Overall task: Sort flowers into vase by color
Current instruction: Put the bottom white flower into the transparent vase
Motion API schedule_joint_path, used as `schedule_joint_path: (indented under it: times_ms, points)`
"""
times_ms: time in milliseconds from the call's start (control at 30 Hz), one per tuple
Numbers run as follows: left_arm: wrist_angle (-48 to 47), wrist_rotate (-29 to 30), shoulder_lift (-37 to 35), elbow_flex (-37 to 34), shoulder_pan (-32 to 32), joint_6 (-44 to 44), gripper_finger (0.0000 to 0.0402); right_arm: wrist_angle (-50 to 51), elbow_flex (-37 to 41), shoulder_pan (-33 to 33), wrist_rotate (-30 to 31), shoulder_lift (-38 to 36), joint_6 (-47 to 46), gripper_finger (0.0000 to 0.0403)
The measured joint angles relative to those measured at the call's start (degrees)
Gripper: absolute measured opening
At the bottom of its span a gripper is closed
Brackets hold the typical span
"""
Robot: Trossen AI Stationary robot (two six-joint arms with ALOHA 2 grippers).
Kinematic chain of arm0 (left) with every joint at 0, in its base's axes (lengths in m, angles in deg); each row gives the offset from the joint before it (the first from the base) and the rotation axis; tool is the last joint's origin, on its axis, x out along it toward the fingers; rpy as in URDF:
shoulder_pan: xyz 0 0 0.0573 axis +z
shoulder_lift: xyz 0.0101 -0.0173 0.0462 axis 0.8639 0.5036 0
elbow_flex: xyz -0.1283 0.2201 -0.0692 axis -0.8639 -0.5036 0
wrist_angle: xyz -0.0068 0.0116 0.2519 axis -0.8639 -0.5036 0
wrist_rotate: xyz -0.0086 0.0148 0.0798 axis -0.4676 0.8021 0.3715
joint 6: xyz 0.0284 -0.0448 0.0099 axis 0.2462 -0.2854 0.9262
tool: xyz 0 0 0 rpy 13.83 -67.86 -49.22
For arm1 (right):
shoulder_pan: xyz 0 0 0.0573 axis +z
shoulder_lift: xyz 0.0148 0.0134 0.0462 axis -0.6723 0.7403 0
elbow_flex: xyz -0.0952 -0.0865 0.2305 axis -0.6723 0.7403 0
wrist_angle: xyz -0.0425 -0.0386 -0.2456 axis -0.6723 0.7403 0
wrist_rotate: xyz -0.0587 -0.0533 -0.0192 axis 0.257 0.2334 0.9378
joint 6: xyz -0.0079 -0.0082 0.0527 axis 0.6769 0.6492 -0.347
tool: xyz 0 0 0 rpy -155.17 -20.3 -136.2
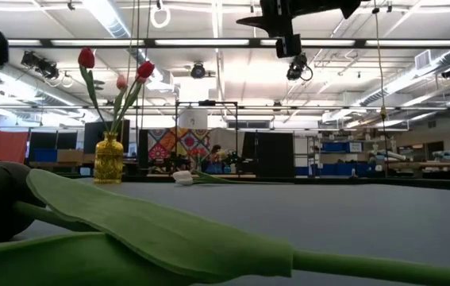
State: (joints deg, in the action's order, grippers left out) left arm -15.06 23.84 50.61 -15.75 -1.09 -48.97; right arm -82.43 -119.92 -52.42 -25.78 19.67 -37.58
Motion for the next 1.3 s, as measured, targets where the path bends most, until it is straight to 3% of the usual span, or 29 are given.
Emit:
schedule_joint_path:
  times_ms: [233,500,733,1033,1300]
  points:
    - [-6.3,2.1,-1.4,0.0,-4.4,2.1,0.0005,0.1,0.0,2.9,6.9,0.0,-3.7,0.0206]
    - [2.4,2.2,-2.1,0.0,-8.2,9.1,0.0005,0.0,0.0,4.3,12.3,0.0,-8.0,0.0206]
    - [-2.6,2.2,-2.1,0.0,-11.3,8.4,0.0006,0.0,0.0,6.3,18.1,0.0,-9.9,0.0206]
    - [-0.9,2.2,-1.9,-0.2,-14.5,11.6,0.0006,0.0,0.0,9.2,24.6,0.0,-14.1,0.0205]
    - [11.2,2.1,-4.4,-11.0,-15.6,13.4,0.0006,0.0,0.0,11.8,29.8,0.0,-15.8,0.0205]
